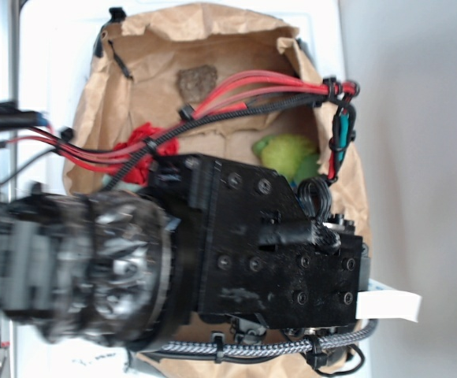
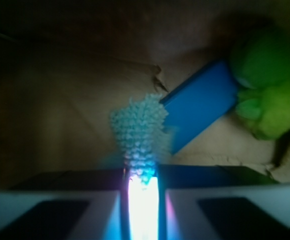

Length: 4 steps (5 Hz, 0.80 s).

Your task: Grab the blue cloth.

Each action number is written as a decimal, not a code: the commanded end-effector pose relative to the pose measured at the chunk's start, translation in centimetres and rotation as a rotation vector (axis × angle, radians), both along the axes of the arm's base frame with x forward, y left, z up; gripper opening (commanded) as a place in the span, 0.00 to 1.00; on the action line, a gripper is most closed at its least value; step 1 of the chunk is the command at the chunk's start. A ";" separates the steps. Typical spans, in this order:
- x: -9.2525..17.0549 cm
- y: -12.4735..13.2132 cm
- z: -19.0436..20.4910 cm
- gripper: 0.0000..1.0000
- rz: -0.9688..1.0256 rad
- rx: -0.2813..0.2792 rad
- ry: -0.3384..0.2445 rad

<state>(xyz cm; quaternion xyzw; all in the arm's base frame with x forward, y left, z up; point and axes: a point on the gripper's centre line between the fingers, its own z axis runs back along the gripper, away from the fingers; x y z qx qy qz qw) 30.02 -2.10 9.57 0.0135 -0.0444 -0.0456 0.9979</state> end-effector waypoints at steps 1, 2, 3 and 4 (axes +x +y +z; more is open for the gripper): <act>0.9 3.4 6.1 0.00 0.088 -0.099 -0.091; 0.5 4.0 7.2 0.00 0.098 -0.104 -0.110; -0.3 4.2 8.4 0.00 0.117 -0.077 -0.152; -1.6 4.0 9.3 0.00 0.114 -0.053 -0.205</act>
